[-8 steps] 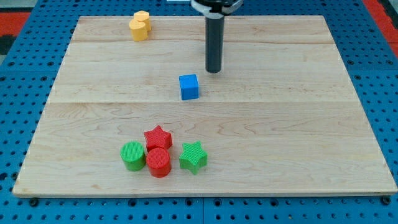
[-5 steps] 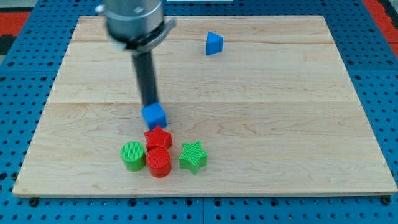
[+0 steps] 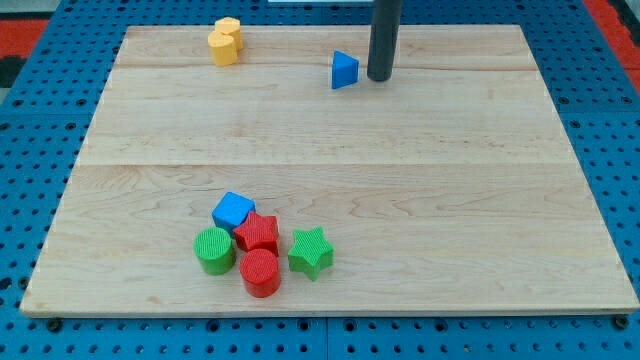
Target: Slide the blue triangle closer to the blue cube
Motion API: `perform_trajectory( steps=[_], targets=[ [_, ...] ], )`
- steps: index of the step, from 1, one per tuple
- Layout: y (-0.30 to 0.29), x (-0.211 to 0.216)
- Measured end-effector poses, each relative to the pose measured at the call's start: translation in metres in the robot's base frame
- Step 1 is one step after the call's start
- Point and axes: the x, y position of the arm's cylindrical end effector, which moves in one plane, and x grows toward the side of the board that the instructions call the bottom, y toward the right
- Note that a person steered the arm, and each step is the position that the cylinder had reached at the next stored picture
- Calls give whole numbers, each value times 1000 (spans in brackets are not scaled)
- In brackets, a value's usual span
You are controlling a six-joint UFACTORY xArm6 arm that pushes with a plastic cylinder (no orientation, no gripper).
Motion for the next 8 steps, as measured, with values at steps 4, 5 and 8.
perform_trajectory(
  steps=[4,5,8],
  targets=[
    [-201,189],
    [-208,206],
    [-204,227]
  ],
)
